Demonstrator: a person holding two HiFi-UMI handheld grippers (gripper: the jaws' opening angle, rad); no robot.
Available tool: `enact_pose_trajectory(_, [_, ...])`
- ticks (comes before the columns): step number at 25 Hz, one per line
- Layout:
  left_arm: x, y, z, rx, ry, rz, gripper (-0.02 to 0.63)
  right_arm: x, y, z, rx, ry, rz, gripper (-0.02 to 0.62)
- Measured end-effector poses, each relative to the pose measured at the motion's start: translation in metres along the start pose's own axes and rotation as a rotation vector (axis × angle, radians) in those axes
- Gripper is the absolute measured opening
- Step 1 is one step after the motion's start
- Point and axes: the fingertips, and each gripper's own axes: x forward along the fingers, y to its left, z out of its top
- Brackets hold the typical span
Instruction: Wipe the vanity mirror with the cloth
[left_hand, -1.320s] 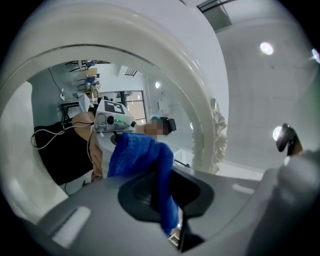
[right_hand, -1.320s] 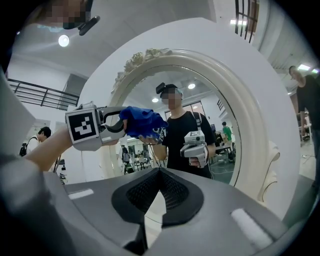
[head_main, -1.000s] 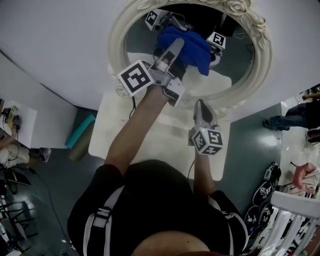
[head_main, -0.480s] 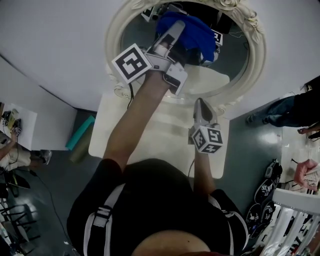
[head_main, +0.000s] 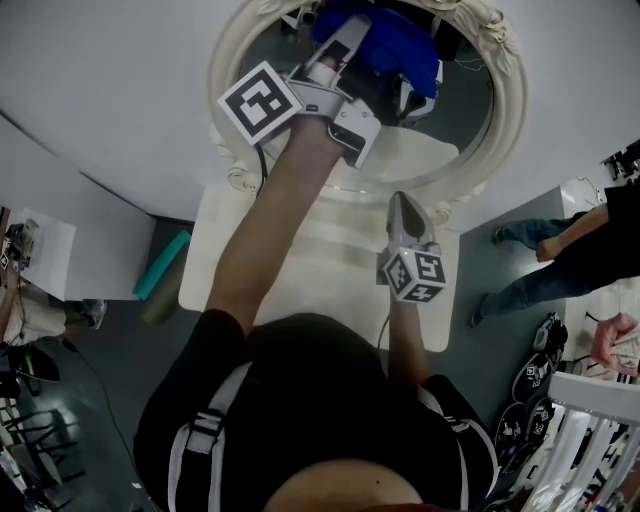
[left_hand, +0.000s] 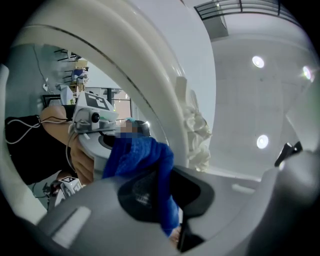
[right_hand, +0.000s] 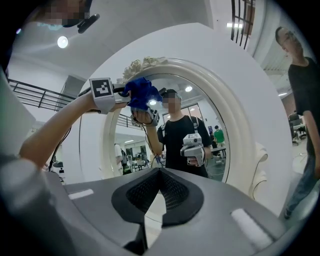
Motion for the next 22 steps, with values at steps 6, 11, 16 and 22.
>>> enact_pose_trajectory(6, [0.006,-0.005,0.004,-0.019,-0.006,-0.012,0.038,-0.004,-0.001,-0.001,0.004,-0.004,-0.010,0.000])
enact_pose_trajectory(11, [0.006,-0.010,0.003,-0.030,-0.002,-0.033,0.038,-0.009,-0.002,-0.001,0.005,-0.001,-0.011,0.000])
enact_pose_trajectory(16, [-0.004,-0.019,0.000,-0.046,-0.009,-0.053,0.040,-0.015,0.000,-0.007,0.005,0.008,-0.007,0.000])
enact_pose_trajectory(22, [-0.031,-0.031,-0.004,-0.078,-0.016,-0.073,0.040,-0.019,0.007,-0.006,0.001,0.024,-0.004,0.000])
